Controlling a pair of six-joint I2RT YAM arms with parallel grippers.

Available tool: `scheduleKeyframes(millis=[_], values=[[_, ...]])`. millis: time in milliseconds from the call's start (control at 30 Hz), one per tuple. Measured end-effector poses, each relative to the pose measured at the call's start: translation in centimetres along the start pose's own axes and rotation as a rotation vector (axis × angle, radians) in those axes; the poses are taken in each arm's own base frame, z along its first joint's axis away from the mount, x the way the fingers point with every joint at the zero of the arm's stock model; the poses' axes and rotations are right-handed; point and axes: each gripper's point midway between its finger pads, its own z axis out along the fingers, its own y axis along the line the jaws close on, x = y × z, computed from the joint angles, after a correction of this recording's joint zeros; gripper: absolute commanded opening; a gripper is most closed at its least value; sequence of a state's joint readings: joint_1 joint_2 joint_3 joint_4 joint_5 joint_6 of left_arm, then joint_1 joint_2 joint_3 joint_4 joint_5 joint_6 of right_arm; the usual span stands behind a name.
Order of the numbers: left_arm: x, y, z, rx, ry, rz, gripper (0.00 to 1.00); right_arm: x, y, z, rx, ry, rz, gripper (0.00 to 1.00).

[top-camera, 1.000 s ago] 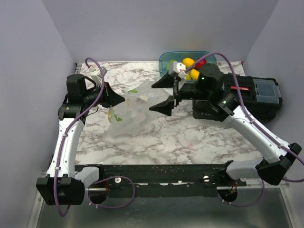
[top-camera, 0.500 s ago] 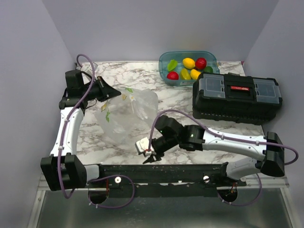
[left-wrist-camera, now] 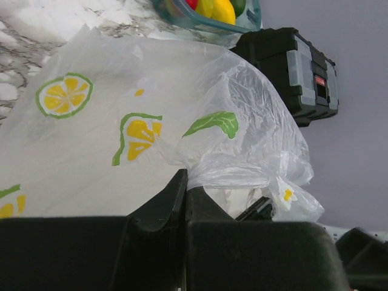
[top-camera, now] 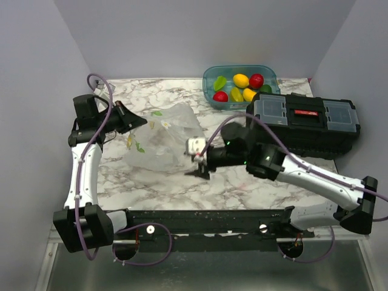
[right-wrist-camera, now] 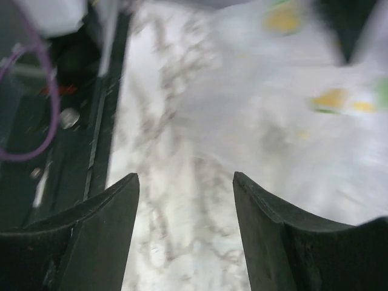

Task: Place the fake fruits into the plastic bag and tie a complex knot

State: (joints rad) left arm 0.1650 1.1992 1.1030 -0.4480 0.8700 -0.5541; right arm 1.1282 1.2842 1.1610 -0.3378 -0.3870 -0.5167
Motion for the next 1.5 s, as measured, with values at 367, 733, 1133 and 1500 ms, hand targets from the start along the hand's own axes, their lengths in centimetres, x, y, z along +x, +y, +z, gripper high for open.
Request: scheduleKeyframes(millis=[367, 733, 1133, 1500], values=[[-0.8, 2.6, -1.2, -0.094, -0.055, -0.021, 0.0, -6.4, -18.5, -10.0, 0.489, -0.223, 0.144, 0.66], [-2.3, 2.8, -2.8, -0.133, -0.121, -0.011, 0.0, 16.5, -32.9, -4.5, 0.722, 0.174, 0.45, 0.55], [-2.6, 2.1, -3.6, -0.128, -0.153, 0.015, 0.0, 23.3, -38.3, -3.3, 0.859, 0.268, 0.433, 0.09], [-2.6, 2.4, -3.6, -0.133, -0.156, 0.006, 0.0, 28.3, -39.5, -3.7, 0.904, 0.371, 0.385, 0.01]])
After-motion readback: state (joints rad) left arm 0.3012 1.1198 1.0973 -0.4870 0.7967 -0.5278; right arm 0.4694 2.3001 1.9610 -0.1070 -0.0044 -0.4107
